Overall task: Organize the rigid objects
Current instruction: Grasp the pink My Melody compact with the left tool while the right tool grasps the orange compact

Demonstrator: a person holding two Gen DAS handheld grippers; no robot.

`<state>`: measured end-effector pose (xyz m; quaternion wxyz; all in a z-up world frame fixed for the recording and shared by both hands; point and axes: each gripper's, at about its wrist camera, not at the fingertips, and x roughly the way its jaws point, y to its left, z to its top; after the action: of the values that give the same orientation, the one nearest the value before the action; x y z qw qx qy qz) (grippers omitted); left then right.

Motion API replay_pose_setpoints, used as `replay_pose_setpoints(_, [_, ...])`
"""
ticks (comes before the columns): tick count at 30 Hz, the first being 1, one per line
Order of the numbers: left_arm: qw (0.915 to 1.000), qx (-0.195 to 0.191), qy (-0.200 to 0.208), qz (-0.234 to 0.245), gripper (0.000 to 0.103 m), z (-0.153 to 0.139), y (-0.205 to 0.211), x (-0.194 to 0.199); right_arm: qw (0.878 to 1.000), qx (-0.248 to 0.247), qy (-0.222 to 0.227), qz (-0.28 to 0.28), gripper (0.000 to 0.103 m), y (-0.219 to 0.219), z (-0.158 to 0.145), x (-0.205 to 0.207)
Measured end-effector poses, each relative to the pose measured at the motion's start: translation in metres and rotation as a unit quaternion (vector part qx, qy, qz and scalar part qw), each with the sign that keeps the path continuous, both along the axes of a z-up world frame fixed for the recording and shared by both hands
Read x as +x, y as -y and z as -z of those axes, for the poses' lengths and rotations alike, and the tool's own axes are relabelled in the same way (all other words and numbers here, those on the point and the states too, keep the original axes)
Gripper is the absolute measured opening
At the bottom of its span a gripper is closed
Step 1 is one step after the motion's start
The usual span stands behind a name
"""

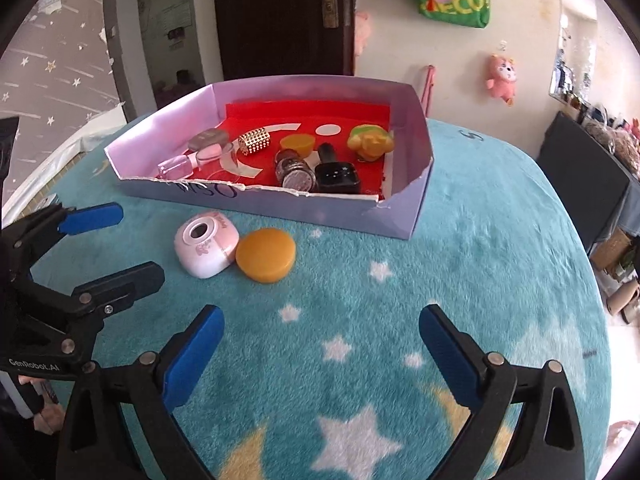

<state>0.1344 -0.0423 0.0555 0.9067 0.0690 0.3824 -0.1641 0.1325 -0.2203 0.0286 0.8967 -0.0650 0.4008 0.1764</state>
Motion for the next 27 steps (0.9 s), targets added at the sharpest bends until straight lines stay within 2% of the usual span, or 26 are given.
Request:
replay_pose_setpoints(5, [0.9990, -0.007, -0.028, 0.035, 0.081, 0.001, 0.005, 0.015, 0.998, 0.006, -0.025, -0.059, 0.090, -0.003, 0.001, 0.019])
replay_pose_setpoints(9, [0.9971, -0.009, -0.050, 0.057, 0.071, 0.005, 0.009, 0.025, 0.994, 0.016, -0.042, -0.097, 0.087, -0.006, 0.004, 0.033])
replay_pose_setpoints(12, [0.9960, -0.008, -0.060, 0.066, 0.070, 0.008, 0.011, 0.031, 0.991, 0.021, -0.055, -0.120, 0.084, -0.007, 0.006, 0.042])
replay_pose_setpoints(15, [0.9948, -0.009, -0.070, 0.074, 0.062, 0.010, 0.013, 0.036, 0.988, 0.011, -0.058, -0.141, 0.082, -0.012, 0.008, 0.047])
replay_pose_setpoints(19, [0.9937, -0.012, -0.077, 0.080, 0.057, 0.012, 0.014, 0.041, 0.985, -0.002, -0.057, -0.161, 0.078, -0.019, 0.010, 0.052])
replay_pose_setpoints(22, [0.9936, -0.015, -0.078, 0.081, 0.052, 0.012, 0.013, 0.044, 0.983, -0.011, -0.051, -0.175, 0.071, -0.023, 0.009, 0.053])
replay_pose_setpoints(25, [0.9937, -0.020, -0.077, 0.078, 0.052, 0.012, 0.010, 0.045, 0.983, -0.013, -0.045, -0.180, 0.066, -0.026, 0.010, 0.055])
replay_pose_setpoints(27, [0.9939, -0.023, -0.077, 0.076, 0.052, 0.012, 0.009, 0.046, 0.982, -0.014, -0.039, -0.187, 0.059, -0.028, 0.010, 0.054])
